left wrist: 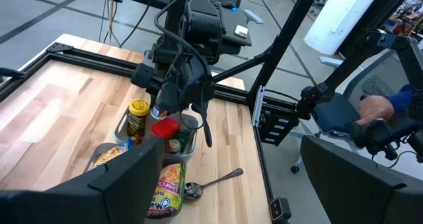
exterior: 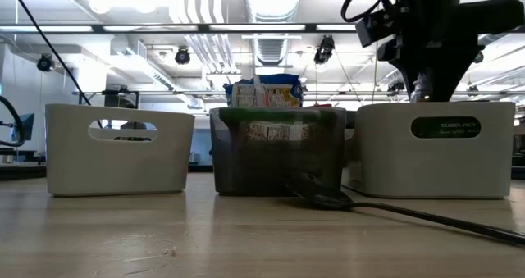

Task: Pick & Place Food Item
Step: Put the brown seasoning into the right gray bin, then adjust the orange seasoning in the gray bin

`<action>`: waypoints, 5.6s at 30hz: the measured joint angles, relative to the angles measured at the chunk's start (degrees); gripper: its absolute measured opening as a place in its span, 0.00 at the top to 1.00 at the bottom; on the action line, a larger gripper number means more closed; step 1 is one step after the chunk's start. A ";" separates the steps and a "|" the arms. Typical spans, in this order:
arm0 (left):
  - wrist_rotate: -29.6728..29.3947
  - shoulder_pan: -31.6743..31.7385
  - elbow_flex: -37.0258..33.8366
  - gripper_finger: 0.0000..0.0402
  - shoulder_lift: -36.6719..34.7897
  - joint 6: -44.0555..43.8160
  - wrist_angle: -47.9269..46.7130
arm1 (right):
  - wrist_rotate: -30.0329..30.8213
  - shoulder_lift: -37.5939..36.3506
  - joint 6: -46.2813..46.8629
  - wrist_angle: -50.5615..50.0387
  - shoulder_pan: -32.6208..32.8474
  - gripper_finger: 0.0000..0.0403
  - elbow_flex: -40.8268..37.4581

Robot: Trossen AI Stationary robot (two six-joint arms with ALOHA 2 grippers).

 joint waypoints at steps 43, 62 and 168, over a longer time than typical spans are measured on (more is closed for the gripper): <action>0.39 -0.11 0.00 0.10 0.00 -0.02 -0.22 | -5.63 4.87 -2.11 5.26 0.00 0.54 -0.23; 1.25 -0.35 0.00 0.10 0.00 -0.47 -0.24 | -11.45 7.83 -1.78 7.22 0.31 0.53 -0.62; 2.45 -0.48 0.09 0.10 -5.12 -1.33 -7.47 | -2.74 13.03 -7.47 2.02 4.26 0.58 21.94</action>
